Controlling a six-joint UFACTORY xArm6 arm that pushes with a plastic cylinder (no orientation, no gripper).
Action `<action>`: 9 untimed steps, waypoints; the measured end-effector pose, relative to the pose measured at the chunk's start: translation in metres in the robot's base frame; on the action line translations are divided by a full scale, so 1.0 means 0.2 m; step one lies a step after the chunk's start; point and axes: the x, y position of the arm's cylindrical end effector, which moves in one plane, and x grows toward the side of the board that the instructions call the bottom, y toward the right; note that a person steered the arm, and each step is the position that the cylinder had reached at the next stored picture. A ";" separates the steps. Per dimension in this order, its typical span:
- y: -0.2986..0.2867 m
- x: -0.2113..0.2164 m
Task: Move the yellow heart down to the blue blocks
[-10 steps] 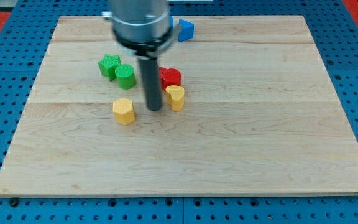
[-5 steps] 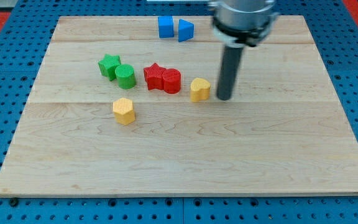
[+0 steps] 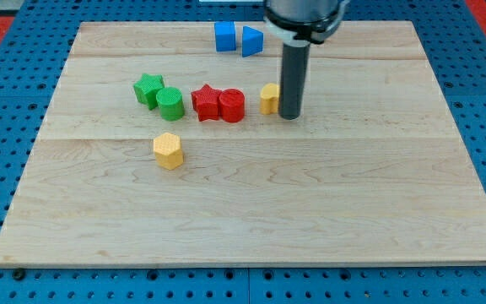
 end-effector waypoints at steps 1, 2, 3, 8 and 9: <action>0.02 -0.08; -0.03 -0.18; 0.07 -0.10; -0.60 -0.73; -0.58 -0.69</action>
